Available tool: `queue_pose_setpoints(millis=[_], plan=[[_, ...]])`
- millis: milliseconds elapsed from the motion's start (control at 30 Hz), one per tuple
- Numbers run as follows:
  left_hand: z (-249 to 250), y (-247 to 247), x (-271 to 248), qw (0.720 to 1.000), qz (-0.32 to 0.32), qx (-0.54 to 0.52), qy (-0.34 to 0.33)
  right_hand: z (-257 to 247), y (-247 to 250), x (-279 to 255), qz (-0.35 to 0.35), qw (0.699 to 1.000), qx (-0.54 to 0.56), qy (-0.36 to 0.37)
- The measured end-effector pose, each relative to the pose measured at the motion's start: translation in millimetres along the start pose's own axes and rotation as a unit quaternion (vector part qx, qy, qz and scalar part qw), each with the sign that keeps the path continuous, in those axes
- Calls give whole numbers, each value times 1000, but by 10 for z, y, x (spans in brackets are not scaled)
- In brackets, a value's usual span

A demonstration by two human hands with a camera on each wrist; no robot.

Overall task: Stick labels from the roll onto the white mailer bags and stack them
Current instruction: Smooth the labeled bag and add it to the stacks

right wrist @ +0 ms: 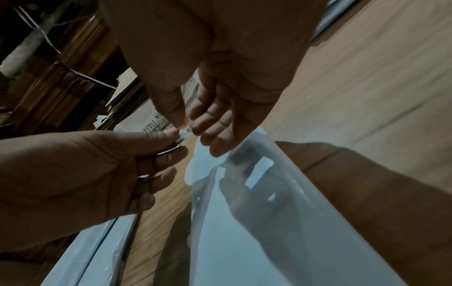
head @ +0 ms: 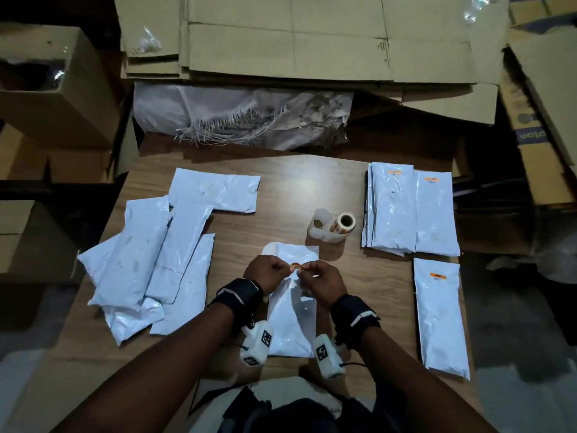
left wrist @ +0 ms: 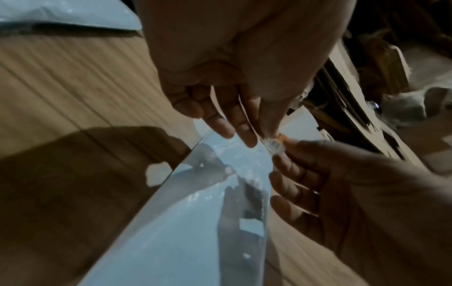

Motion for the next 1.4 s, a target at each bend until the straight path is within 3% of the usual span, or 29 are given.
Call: queue_pose_setpoints(millis=[167, 333, 467, 667, 967, 1400], plan=[[66, 4, 103, 998, 13, 62, -5, -5, 145, 115, 31, 998, -49, 12], [-48, -18, 205, 996, -20, -55, 73, -49, 201, 184, 67, 997, -28, -5], [-117, 30, 277, 994, -3, -42, 106, 40, 197, 246, 79, 996, -23, -35], [-2, 116, 253, 993, 58, 73, 71, 123, 225, 351, 73, 993, -90, -28], [-9, 86, 255, 994, 60, 63, 60, 122, 193, 362, 67, 993, -94, -14], [32, 28, 290, 993, 66, 84, 54, 252, 169, 452, 54, 988, -132, -54]])
Point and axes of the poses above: each hand's wrist, its own x-axis towards the middle knuckle, its own y-axis out of the back of the hand, z = x × y, the point moved 10 cm from there along x, towards the middle knuckle, and after that the axes turned 14 degrees about y, right-handed, at the moved point
